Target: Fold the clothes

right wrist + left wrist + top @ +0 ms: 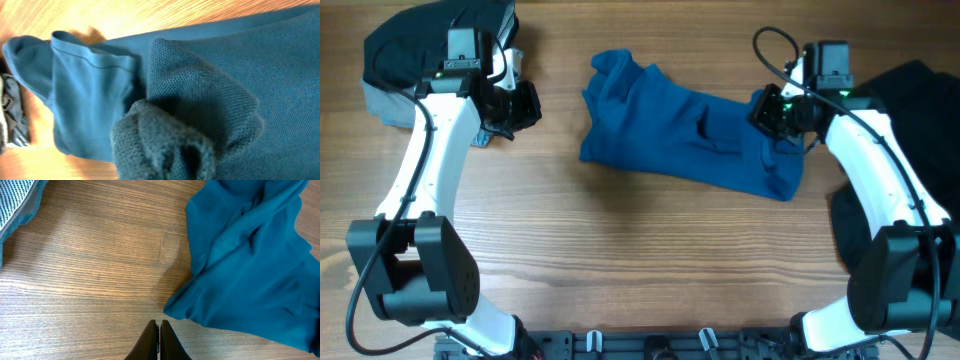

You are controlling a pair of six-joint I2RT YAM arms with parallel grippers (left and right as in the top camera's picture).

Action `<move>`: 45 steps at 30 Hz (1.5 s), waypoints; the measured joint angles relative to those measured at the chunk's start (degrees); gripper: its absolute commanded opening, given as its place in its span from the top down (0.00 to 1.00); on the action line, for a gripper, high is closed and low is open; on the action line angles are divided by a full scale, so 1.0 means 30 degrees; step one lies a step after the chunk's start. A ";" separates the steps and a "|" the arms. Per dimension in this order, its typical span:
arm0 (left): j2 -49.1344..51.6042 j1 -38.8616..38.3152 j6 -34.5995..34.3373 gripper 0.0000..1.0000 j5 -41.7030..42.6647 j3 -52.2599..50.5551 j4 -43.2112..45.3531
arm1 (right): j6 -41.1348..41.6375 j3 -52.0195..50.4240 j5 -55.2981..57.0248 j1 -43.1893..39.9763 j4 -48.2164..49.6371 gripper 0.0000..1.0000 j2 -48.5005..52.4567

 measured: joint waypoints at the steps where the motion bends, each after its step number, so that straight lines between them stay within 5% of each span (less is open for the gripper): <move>1: 0.0000 0.0000 0.0000 0.96 -0.0007 0.0000 0.0000 | 0.0510 0.0000 0.0000 0.0364 0.0291 0.43 0.0015; 7: 0.0000 0.0000 0.0000 0.95 0.0000 0.0000 -0.0015 | 0.0087 0.0007 -0.0896 0.0291 0.1486 0.50 0.0051; 14: 0.0000 -0.0772 0.1049 0.67 0.1042 0.0000 -0.0080 | -0.3869 -0.0160 -0.1100 -0.2040 -0.3315 0.54 0.0036; 18: 0.0044 -0.4386 0.2659 0.62 0.3118 -0.0051 0.2426 | -0.3716 -0.0554 -0.0233 -0.1902 -0.2929 0.54 0.0036; 22: 0.2477 -0.8888 0.2681 0.54 0.3883 -0.0036 0.6120 | -0.2208 -0.0583 0.1311 -0.2579 -0.4335 0.88 0.0036; 26: 0.6368 -1.1540 0.1676 0.32 0.4809 -0.0109 0.8167 | -0.1523 -0.0597 0.3264 -0.3155 -0.4619 0.89 0.0036; 29: 0.7038 -1.2116 0.1064 0.28 0.5195 -0.0117 0.9136 | -0.1523 -0.0612 0.3548 -0.3147 -0.4634 0.89 0.0036; 31: 0.7104 -1.2174 0.0546 0.50 0.5442 -0.0117 0.9486 | -0.1545 -0.0612 0.3606 -0.3147 -0.4634 0.88 0.0036; 32: 0.7162 -1.2182 0.0226 0.79 0.5523 -0.0117 0.9690 | -0.1552 -0.0612 0.3636 -0.3147 -0.4626 0.88 0.0036; 33: 0.7242 -1.2182 0.0022 0.96 0.5544 -0.0117 0.9879 | -0.1588 -0.0612 0.3643 -0.3147 -0.4634 0.88 0.0036; 45: 0.5814 -1.0652 -0.0474 0.94 0.5472 0.0372 1.0564 | -0.2652 -0.1020 0.3461 -0.3147 -0.5209 0.82 0.0036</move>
